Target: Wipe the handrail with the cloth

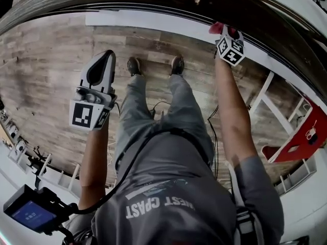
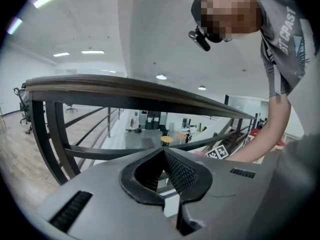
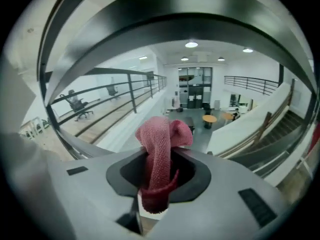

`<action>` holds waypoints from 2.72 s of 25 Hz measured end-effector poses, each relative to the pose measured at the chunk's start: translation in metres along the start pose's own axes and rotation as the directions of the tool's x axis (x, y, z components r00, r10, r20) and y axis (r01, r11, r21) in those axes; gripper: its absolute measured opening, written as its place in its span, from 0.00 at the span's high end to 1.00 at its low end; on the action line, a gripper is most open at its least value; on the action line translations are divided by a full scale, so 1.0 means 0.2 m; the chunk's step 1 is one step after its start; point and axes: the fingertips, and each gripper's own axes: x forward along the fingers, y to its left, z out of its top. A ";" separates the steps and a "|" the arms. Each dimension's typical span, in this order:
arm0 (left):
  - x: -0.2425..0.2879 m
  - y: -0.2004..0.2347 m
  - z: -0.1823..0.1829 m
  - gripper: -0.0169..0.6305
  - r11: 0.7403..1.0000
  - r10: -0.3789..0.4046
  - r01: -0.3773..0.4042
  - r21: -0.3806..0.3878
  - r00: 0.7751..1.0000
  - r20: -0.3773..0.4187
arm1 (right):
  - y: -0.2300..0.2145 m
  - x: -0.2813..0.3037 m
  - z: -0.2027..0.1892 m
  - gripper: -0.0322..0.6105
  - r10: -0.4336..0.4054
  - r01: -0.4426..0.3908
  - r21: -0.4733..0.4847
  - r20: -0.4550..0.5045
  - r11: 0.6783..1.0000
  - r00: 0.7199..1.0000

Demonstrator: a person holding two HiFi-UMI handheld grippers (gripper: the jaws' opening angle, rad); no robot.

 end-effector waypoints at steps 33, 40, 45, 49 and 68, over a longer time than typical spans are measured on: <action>-0.60 1.25 -0.21 0.96 0.992 -0.049 0.051 -0.115 0.999 0.025 | 1.92 0.39 0.00 0.82 0.153 -0.154 -0.011 -0.038 0.988 0.987; -0.52 1.20 -0.20 0.96 0.993 -0.097 0.097 -0.060 0.995 0.002 | 2.72 0.51 0.09 0.82 0.480 -0.484 0.004 -0.137 0.875 0.866; -0.62 1.34 -0.16 0.96 0.996 -0.077 0.078 -0.053 0.997 0.012 | 2.14 0.36 0.23 0.82 0.139 -0.140 0.019 0.017 0.990 0.990; -0.71 1.41 -0.16 0.96 0.996 -0.056 0.057 -0.066 0.998 0.019 | 1.80 0.29 0.08 0.82 -0.051 0.053 0.039 -0.048 0.998 0.998; -0.84 1.39 -0.16 0.96 0.996 -0.059 0.060 -0.065 0.998 0.026 | 3.11 -0.14 0.59 0.82 0.542 -0.502 -0.329 0.037 0.800 0.840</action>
